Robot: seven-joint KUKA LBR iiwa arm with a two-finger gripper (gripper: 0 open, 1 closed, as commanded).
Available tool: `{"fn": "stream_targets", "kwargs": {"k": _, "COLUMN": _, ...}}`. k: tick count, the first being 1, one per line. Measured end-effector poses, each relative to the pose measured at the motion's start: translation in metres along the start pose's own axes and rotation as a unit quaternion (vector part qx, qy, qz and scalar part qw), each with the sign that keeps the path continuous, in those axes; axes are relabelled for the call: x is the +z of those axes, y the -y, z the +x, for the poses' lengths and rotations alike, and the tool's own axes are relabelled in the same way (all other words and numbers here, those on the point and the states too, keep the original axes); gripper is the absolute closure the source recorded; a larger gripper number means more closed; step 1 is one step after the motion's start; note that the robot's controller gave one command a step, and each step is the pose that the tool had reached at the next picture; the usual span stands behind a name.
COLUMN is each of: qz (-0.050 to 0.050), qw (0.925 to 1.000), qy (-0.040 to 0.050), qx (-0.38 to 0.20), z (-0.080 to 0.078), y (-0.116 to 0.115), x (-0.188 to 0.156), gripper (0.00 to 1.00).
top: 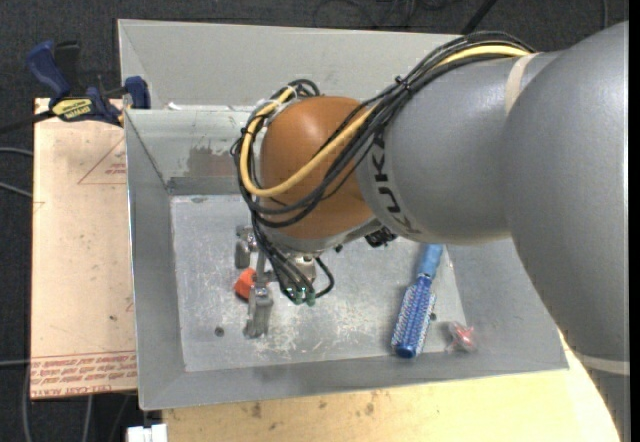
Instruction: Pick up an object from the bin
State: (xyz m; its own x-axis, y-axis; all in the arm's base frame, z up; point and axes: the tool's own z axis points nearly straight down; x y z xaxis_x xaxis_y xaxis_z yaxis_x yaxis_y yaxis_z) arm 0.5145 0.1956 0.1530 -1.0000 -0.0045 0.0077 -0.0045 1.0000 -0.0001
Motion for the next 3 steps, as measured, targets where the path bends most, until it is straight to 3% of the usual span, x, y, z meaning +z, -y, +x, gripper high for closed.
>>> {"fn": "stream_targets", "kwargs": {"k": 1, "qz": 0.001, "qw": 0.9997, "qy": 0.0032, "qx": 0.024, "z": -0.03, "y": 0.057, "x": 0.03, "gripper": 0.0}}
{"fn": "stream_targets", "kwargs": {"k": 2, "qz": 0.0, "qw": 0.9998, "qy": 0.0007, "qx": 0.019, "z": -0.004, "y": 0.034, "x": 0.087, "gripper": 0.0}}
{"fn": "stream_targets", "kwargs": {"k": 3, "qz": -0.002, "qw": 0.9999, "qy": 0.0064, "qx": 0.009, "z": -0.041, "y": 0.007, "x": 0.082, "gripper": 0.0}}
